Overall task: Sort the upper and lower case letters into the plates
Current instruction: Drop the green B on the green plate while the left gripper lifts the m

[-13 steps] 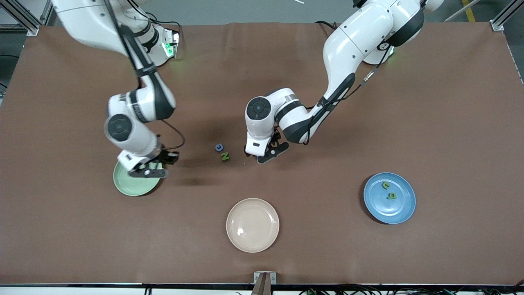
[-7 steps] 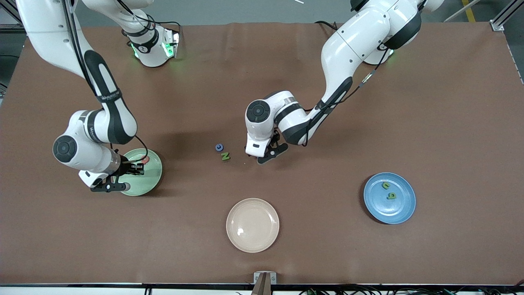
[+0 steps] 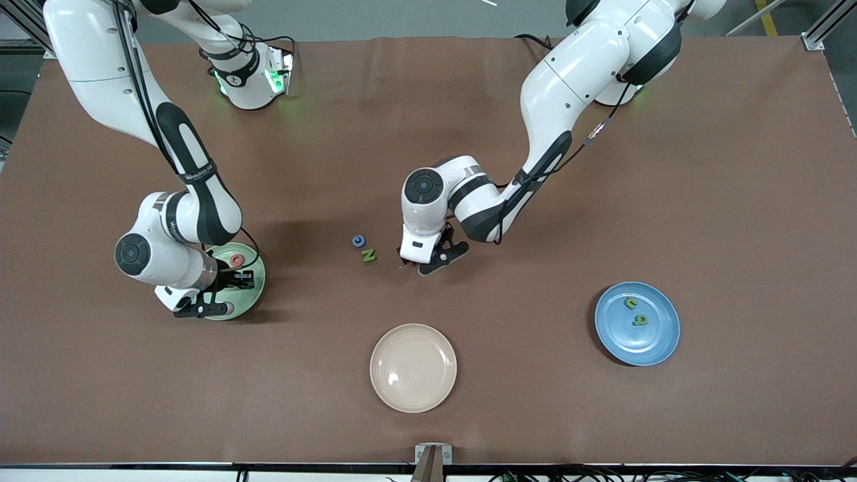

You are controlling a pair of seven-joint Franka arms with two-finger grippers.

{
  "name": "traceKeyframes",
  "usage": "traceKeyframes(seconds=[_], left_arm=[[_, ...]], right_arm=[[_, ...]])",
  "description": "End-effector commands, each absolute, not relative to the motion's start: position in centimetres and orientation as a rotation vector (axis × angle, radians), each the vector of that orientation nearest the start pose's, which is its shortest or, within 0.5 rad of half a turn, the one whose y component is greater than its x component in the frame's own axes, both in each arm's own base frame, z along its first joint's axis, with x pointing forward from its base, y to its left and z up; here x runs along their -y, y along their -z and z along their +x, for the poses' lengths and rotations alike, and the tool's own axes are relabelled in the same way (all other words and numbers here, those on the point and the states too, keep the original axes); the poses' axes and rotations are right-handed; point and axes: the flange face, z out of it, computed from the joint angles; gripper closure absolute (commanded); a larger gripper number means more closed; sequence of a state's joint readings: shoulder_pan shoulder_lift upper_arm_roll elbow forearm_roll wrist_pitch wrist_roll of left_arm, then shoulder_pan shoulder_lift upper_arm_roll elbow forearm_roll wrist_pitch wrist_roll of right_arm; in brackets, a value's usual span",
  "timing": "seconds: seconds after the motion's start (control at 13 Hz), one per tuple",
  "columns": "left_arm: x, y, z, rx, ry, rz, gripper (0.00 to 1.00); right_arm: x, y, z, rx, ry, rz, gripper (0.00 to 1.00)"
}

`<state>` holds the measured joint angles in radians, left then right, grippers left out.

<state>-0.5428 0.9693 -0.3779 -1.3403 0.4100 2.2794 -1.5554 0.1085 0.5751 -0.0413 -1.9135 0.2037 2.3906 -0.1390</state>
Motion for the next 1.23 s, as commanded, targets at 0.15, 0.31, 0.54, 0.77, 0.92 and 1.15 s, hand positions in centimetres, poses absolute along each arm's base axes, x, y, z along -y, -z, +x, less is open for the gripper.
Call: traceKeyframes(seconds=[0.15, 0.31, 0.54, 0.77, 0.92, 1.15], left_arm=[[54.5, -16.9, 50.3, 0.835, 0.033, -3.048, 0.73], [54.4, -17.1, 50.2, 0.827, 0.034, -3.029, 1.00], [51.8, -20.3, 52.9, 0.891, 0.054, -2.979, 1.00], [45.0, -25.4, 59.0, 1.056, 0.099, -2.926, 1.00], [40.7, -27.2, 61.8, 1.106, 0.126, -2.873, 1.00], [31.6, -27.6, 66.1, 1.051, 0.052, -2.837, 1.00]], right_arm=[[-4.6, -18.3, 61.9, 0.079, -0.132, -3.011, 0.80], [-4.5, -18.4, 61.8, 0.068, -0.138, -3.013, 0.00], [-4.9, -21.5, 63.1, 0.082, -0.177, -2.992, 0.00], [-7.8, -26.4, 64.0, -0.044, -0.322, -2.971, 0.00], [-14.0, -27.4, 62.8, -0.059, -0.328, -2.989, 0.00], [-24.4, -26.5, 59.6, -0.081, -0.278, -3.026, 0.00]])
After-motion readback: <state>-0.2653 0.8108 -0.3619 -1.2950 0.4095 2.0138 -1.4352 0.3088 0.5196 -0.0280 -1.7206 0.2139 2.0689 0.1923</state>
